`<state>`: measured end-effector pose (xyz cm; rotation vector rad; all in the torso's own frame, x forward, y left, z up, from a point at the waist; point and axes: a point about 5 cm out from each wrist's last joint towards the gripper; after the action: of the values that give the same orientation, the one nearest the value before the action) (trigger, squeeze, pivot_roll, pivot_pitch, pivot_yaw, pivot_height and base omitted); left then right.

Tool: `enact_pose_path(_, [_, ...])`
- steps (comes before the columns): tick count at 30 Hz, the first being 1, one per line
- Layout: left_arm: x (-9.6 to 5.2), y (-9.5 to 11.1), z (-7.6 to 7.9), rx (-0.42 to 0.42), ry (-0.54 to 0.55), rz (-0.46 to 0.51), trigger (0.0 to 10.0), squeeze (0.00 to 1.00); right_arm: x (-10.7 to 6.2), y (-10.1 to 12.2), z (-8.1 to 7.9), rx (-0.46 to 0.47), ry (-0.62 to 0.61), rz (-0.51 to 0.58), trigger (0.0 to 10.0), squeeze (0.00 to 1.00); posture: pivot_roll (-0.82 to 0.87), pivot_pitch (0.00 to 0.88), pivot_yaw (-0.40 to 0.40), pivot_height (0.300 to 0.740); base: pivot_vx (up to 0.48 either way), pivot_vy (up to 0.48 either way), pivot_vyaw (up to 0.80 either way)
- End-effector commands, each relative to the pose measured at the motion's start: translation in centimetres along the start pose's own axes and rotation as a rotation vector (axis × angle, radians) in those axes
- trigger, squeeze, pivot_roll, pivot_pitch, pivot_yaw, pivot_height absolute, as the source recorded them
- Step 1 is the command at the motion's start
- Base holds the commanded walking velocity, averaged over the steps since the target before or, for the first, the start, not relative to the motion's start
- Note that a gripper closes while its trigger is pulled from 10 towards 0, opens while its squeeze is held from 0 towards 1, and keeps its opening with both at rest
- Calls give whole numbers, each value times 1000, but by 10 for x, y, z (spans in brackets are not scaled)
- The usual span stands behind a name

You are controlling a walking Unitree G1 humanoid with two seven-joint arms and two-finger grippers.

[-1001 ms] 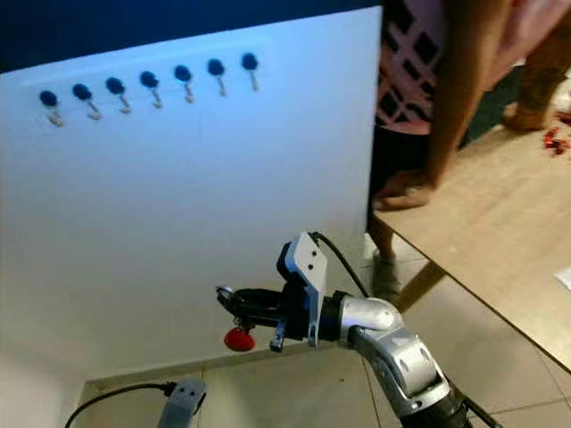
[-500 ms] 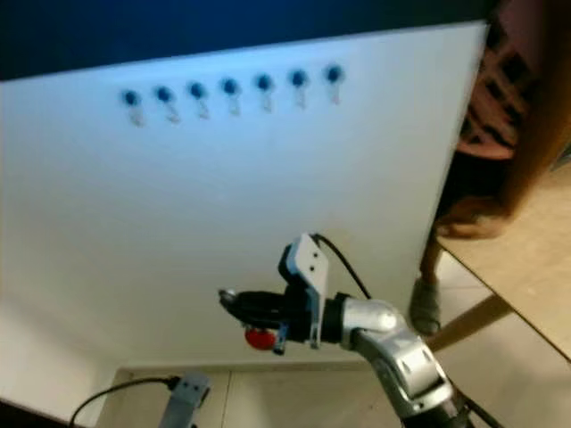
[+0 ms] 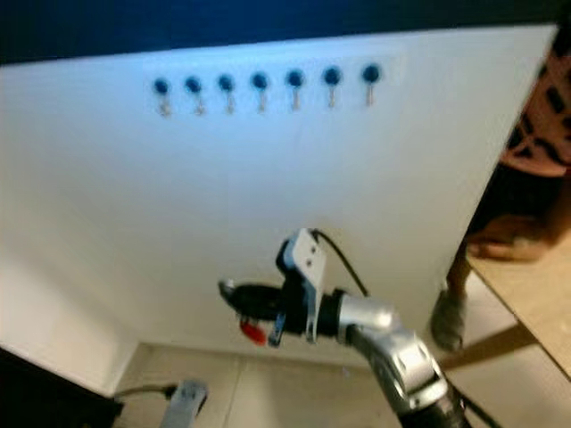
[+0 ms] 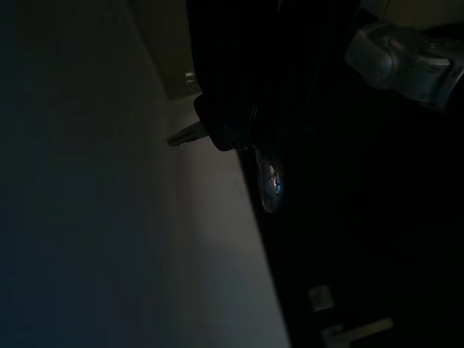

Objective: Hang keys on a hook

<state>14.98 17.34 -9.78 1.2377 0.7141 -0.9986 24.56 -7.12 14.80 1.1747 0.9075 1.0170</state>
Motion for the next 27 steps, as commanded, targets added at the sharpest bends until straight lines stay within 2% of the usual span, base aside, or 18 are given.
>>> enact_pose_path(1, [-3, -1, -8, -16, 21, 5, 10000, 0, 2, 1, 0, -6, -7, 14, 10000, 0, -199, 67, 142, 740, 0, 0, 0])
enact_pose_path(8, [-5, 9, -17, -59, 40, 61, 10000, 0, 0, 4, 3, -12, -21, 22, 10000, 0, -199, 67, 142, 740, 0, 0, 0])
enact_pose_path(11, [-9, 25, -23, -105, 14, 166, 10000, 0, -6, 13, 2, 18, 10, 101, 10000, 0, -197, 66, 140, 740, 0, 0, 0])
enact_pose_path(13, [-15, 39, -30, -158, -43, 256, 10000, 0, -11, 19, 0, 32, 39, 146, 10000, 0, -195, 65, 137, 740, 0, 0, 0])
enact_pose_path(14, [-15, 39, -30, -158, -43, 256, 10000, 0, -11, 19, 0, 32, 39, 146, 10000, 0, -195, 65, 137, 740, 0, 0, 0])
enact_pose_path(15, [-19, 47, -35, -184, -87, 312, 10000, 0, -14, 22, 0, 39, 46, 169, 10000, 0, -191, 66, 135, 740, 0, 0, 0])
enact_pose_path(17, [-20, 49, -35, -187, -100, 325, 10000, 0, -15, 22, 1, 40, 46, 174, 10000, 0, -191, 66, 135, 740, 0, 0, 0])
enact_pose_path(19, [-27, 64, -40, -208, -176, 410, 10000, 0, -18, 25, 5, 45, 23, 198, 10000, 0, -187, 66, 129, 740, 0, 0, 0])
enact_pose_path(21, [-34, 77, -43, -190, -247, 483, 10000, 0, -22, 28, 12, 53, -23, 232, 10000, 0, -185, 70, 123, 740, 0, 0, 0])
enact_pose_path(23, [-44, 99, -43, -135, -348, 585, 10000, 0, -27, 31, 26, 55, -135, 264, 10000, 0, -174, 73, 105, 740, 0, 0, 0])
enact_pose_path(25, [-48, 107, -43, -116, -374, 620, 10000, 0, -28, 31, 30, 54, -164, 272, 10000, 0, -174, 73, 105, 740, 0, 0, 0])
enact_pose_path(27, [-62, 133, -42, -93, -493, 735, 10000, 0, -30, 34, 38, 68, -218, 302, 10000, 0, -173, 67, 98, 740, 0, 0, 0])
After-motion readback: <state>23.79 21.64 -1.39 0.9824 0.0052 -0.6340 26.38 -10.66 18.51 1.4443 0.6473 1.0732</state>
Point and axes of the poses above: a point about 5 cm out from each wrist's last joint towards the gripper, its own x axis pointing out of the wrist towards the gripper, its own y axis along the axis of the wrist's last joint, z = x × y, and after that the axes turned 14 degrees about -x, right-handed
